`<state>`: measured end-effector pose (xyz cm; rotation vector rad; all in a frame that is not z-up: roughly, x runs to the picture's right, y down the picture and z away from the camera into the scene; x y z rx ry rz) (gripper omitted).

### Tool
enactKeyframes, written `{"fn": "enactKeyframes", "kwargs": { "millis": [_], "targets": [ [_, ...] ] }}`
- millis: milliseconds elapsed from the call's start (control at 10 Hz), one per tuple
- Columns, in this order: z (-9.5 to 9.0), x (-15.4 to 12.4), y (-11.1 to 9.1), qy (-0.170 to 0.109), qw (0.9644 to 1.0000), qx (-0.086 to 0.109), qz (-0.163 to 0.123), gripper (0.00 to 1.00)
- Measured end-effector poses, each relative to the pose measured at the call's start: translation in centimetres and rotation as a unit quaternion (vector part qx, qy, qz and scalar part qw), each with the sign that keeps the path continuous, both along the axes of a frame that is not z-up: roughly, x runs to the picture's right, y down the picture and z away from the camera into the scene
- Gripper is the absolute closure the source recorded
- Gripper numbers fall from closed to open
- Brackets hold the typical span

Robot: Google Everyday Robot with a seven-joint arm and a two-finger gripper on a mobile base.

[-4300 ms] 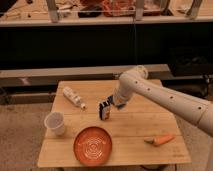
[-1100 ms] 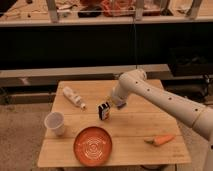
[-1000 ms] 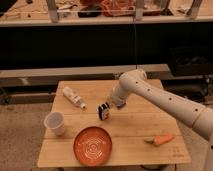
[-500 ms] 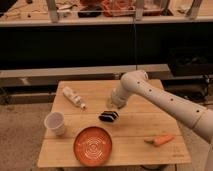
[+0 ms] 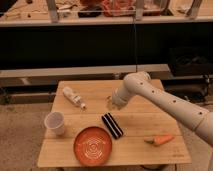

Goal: Knock the eraser over

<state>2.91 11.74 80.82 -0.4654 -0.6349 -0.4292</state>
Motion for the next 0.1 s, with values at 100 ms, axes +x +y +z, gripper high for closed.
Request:
{"fn": "enactKeyframes", "kwargs": {
  "millis": [100],
  "targets": [
    [-0.87,-0.02,0.85,-0.008,1.0000,-0.004,-0.003,0.98]
  ]
}}
